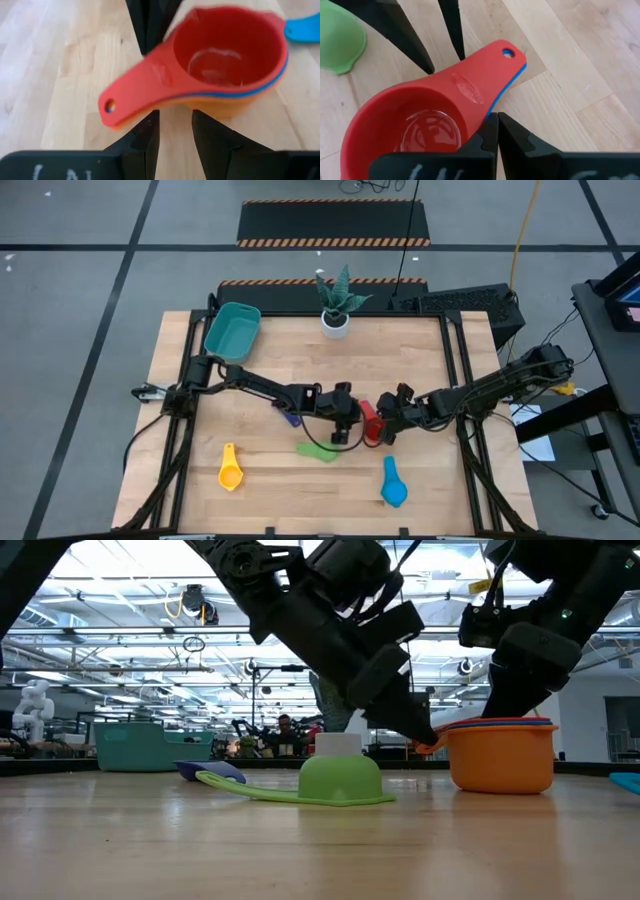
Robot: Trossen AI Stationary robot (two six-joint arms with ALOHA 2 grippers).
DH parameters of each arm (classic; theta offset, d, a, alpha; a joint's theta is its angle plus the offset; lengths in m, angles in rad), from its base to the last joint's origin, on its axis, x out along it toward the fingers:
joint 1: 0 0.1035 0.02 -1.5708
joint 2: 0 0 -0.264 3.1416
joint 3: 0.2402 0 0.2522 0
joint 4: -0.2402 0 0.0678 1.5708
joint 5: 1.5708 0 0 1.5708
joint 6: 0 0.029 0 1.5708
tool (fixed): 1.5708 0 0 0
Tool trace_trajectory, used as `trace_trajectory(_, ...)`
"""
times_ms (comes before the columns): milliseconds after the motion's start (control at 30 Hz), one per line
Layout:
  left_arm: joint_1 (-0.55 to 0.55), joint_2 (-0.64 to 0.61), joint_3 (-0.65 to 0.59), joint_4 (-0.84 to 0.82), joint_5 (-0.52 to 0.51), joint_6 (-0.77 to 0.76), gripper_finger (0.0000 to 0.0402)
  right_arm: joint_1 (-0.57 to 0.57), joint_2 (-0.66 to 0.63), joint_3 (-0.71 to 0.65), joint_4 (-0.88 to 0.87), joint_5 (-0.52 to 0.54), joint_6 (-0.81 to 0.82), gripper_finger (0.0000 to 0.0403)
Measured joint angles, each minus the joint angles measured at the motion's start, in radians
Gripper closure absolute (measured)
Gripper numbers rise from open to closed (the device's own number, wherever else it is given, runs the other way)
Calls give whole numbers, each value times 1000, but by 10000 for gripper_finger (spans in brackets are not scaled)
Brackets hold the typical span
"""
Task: Nest measuring cups in basket
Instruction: Stack the red measuring cup on top of the blue measuring cup
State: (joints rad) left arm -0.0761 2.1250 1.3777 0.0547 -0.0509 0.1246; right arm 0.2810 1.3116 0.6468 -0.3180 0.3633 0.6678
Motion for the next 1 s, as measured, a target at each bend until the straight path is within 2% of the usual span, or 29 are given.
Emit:
trace_trajectory(167, -5, -16, 0, -66, 2, -2, 284, 2, -47, 0, -50, -16, 32, 403)
trace_trajectory(267, -11, -31, 0, -97, 42, -6, 284, 8, -93, 0, -126, -27, 97, 403)
trace_trajectory(367, -27, -32, 0, -79, 98, -25, 284, 36, -137, 0, -190, -25, 160, 403)
trace_trajectory(467, -54, -32, 0, -64, 101, -49, 284, 74, -162, 0, -212, -27, 209, 403)
trace_trajectory(733, -127, -19, 0, -19, -40, -59, 284, 163, -201, 0, -220, -63, 283, 403)
trace_trajectory(900, -125, -19, 0, -27, -48, -68, 284, 227, -207, 0, -173, -120, 371, 403)
trace_trajectory(1000, -117, -19, 0, -47, -48, -68, 284, 252, -189, 0, -73, -127, 422, 403)
